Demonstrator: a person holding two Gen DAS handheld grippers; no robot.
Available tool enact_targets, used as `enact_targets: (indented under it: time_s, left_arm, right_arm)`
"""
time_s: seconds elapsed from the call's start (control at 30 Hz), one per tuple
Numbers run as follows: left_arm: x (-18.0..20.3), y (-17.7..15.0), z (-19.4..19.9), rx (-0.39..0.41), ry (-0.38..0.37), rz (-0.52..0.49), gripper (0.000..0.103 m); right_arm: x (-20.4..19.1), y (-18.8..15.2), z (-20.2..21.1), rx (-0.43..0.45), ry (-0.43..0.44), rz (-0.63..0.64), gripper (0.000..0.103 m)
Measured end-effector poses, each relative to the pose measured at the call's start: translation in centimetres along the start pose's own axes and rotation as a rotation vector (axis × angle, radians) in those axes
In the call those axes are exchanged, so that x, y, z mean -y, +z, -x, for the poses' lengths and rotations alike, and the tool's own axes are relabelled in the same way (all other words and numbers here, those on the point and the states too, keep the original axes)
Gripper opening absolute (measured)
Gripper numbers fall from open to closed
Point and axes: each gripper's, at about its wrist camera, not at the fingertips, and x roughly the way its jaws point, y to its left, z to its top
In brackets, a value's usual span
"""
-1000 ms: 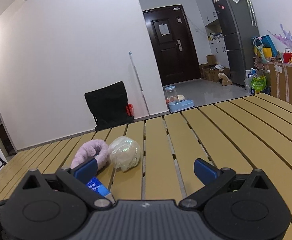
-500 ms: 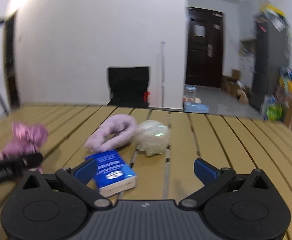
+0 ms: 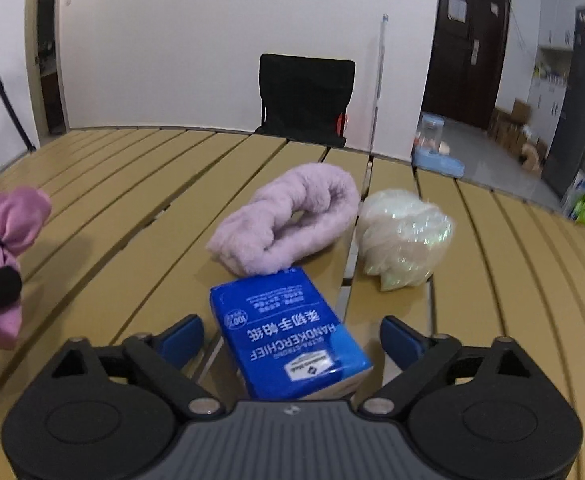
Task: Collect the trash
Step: 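Grasp the blue tissue pack with the right tool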
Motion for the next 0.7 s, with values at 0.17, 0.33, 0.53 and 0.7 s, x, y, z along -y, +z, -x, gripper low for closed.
enact_targets:
  time_s: [0.17, 0.33, 0.53, 0.7]
  left_arm:
    - [-0.3, 0.1, 0.5, -0.005, 0.003, 0.012, 0.032]
    - [0.3, 0.7, 1.6, -0.001, 0.004, 0.022, 0.032]
    - [1.8, 1.2, 4.2, 0.031, -0.011, 0.003, 0.032]
    - [2.6, 1.3, 6.0, 0.040, -0.008, -0.002, 0.032]
  right_arm:
    - [0.1, -0.8, 0.8, 0.027, -0.001, -0.017, 0.067]
    - [-1.0, -1.1, 1.9, 0.033, -0.014, -0.018, 0.050]
    - [-0.9, -2.2, 3.8, 0.059, -0.027, -0.061, 0.050]
    - [-0.4, -3.3, 5.9, 0.077, -0.021, -0.103, 0.050]
